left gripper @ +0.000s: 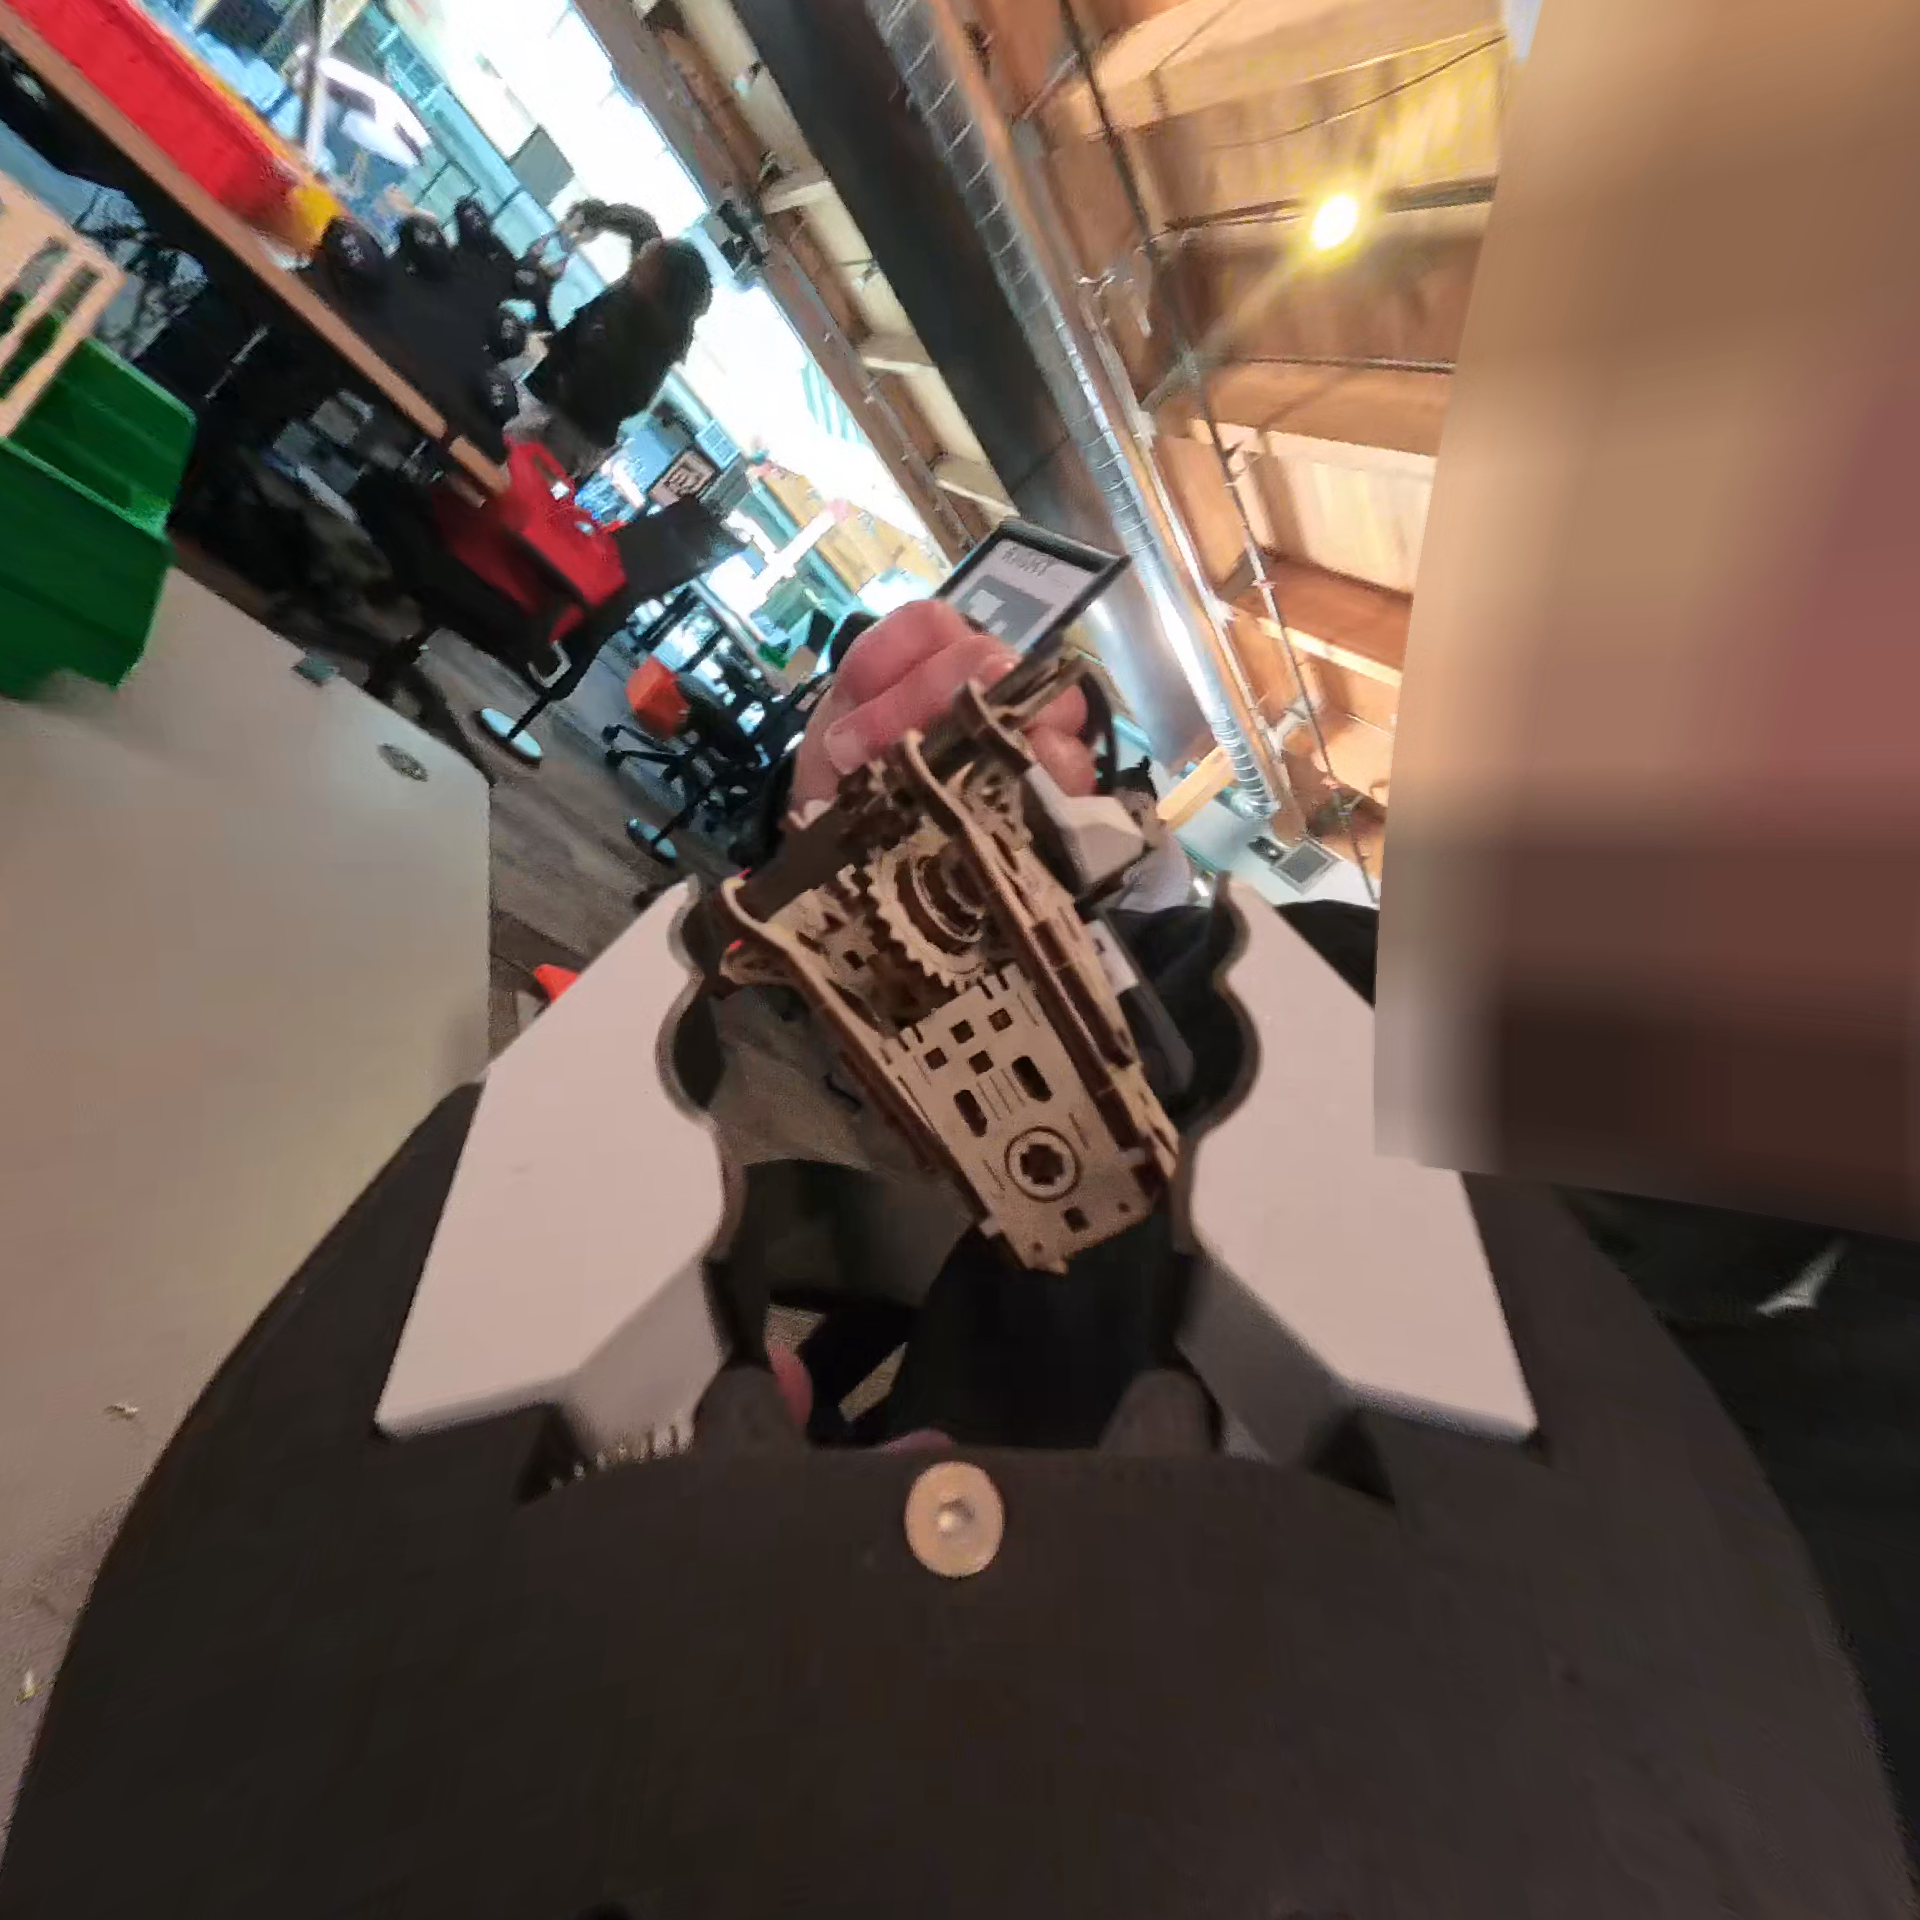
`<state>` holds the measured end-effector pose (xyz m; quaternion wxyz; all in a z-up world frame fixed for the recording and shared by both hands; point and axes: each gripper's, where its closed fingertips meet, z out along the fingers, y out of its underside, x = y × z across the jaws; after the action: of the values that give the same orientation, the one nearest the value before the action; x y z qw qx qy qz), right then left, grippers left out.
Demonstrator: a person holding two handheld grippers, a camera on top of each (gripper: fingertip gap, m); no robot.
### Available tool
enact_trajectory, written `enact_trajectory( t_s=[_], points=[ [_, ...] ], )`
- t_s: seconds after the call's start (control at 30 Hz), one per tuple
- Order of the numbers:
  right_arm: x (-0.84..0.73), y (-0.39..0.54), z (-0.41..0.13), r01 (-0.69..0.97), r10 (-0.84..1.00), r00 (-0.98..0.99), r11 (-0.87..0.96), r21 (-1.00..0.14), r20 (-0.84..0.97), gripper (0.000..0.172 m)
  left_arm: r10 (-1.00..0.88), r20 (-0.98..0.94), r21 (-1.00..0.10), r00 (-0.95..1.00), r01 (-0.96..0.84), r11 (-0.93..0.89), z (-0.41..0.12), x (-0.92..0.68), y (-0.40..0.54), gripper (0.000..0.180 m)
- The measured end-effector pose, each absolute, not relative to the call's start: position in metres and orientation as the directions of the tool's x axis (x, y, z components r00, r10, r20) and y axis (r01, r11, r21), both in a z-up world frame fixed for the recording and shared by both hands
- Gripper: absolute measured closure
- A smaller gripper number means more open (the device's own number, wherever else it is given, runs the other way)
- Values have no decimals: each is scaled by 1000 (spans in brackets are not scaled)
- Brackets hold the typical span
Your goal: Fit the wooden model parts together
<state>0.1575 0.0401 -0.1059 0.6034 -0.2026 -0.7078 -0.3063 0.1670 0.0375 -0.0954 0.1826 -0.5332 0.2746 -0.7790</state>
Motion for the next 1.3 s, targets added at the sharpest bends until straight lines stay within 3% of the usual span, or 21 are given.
enact_trajectory(
  t_s=[0.03, 0.07, 0.43, 0.63, 0.77, 0.9, 1.03, 1.2, 1.23, 1.3],
  points=[
    [159, 40, -105, 653, -86, -183, 734, 186, 979, 122, -583, 734, -621, -347, 3, -784, -98, 170, 41, 103],
    [160, 39, -103, 651, -96, -177, 735, 190, 980, 122, -582, 738, -615, -343, 14, -788, -100, 171, 45, 116],
    [173, 54, -133, 659, -66, -155, 737, 153, 986, 121, -501, 813, -484, -296, 134, -865, -130, 184, 62, 117],
    [174, 61, -147, 671, -4, -109, 738, 77, 994, 121, -541, 815, -521, -209, 147, -841, -147, 184, 69, 119],
    [171, 67, -180, 693, 140, -94, 720, -36, 986, 109, -591, 804, -588, -60, 56, -807, -175, 178, 72, 125],
    [167, 63, -219, 686, 317, -54, 701, -195, 947, 102, -590, 802, -591, 90, -27, -807, -215, 164, 82, 126],
    [173, 58, -230, 606, 568, 98, 617, -501, 817, 105, -612, 775, -605, 158, -92, -791, -245, 154, 84, 125],
    [186, 57, -236, 435, 872, 187, 341, -834, 453, 132, -641, 750, -605, 163, -221, -765, -271, 146, 81, 125],
    [187, 57, -241, 400, 913, 189, 265, -878, 361, 139, -642, 744, -597, 186, -244, -764, -279, 145, 83, 125],
    [185, 63, -256, 400, 952, 188, 150, -904, 241, 136, -668, 698, -594, 258, -314, -741, -299, 140, 86, 125]
  ],
)
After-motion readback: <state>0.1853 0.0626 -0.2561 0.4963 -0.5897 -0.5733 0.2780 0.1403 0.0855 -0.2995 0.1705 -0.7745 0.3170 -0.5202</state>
